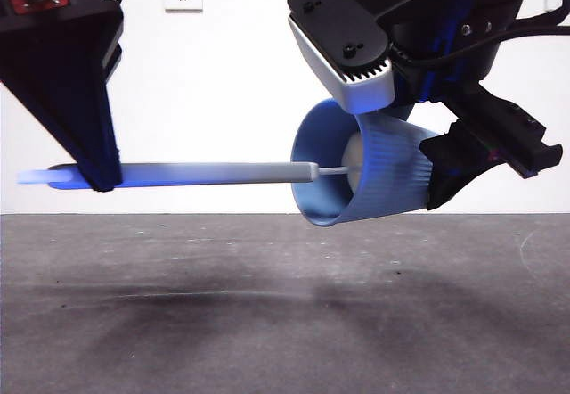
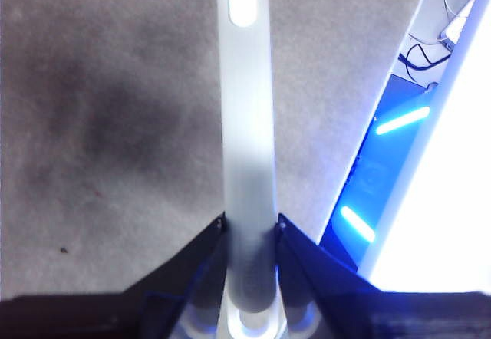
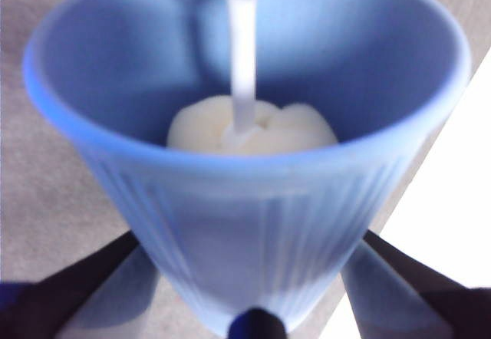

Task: Pick up the cup brush,pick up the cup,insert the brush into the cup,clean the cup,put the cup brush back,put the cup back to the fixed position on the table

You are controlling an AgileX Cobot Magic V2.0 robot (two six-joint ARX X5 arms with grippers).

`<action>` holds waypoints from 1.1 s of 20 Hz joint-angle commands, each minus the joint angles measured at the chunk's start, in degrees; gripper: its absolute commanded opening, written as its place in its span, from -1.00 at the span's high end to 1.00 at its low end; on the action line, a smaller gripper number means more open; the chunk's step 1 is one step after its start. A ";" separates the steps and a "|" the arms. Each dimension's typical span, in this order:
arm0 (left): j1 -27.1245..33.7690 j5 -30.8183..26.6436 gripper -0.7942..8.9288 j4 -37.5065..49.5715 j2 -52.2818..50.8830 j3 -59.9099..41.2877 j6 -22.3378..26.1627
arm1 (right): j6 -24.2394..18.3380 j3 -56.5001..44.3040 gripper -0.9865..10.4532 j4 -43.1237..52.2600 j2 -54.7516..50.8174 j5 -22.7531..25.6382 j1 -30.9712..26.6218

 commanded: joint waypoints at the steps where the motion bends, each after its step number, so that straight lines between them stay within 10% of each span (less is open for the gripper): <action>1: 0.00 -1.75 0.85 -3.63 -0.20 0.04 0.28 | 0.92 0.22 0.86 0.70 0.28 -0.72 0.59; 13: 0.96 -7.10 0.85 -21.68 -11.89 0.04 -1.62 | 0.76 0.22 0.86 0.35 0.26 -0.76 -0.63; 22: 0.94 -2.40 0.85 -10.69 -10.71 0.04 -1.60 | 0.79 0.22 0.86 0.44 0.26 -1.16 -0.59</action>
